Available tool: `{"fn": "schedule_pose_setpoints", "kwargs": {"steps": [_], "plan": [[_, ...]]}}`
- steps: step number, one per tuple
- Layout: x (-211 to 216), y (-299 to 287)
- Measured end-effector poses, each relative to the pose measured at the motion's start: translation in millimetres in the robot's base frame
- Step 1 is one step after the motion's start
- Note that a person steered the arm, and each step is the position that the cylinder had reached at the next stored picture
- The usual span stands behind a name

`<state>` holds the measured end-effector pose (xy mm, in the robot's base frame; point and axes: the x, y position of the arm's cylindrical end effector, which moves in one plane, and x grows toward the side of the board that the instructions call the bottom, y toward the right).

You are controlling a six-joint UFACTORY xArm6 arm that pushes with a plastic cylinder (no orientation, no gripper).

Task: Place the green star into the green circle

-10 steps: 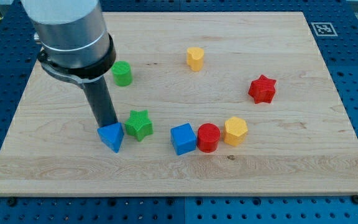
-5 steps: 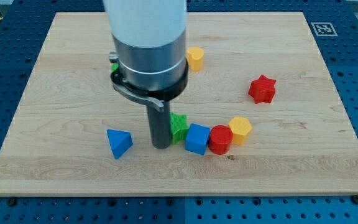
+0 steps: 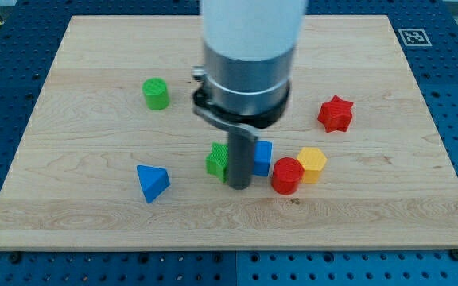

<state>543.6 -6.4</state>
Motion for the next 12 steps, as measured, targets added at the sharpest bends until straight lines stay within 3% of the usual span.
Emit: {"fn": "schedule_pose_setpoints", "kwargs": {"steps": [2, 3, 5, 7, 11, 12], "plan": [[-26.3, -53.0], [-40.6, -44.5], [-13.5, -18.8], [-33.8, 4.3], [-111.4, -47.8], [-100.0, -46.2]]}}
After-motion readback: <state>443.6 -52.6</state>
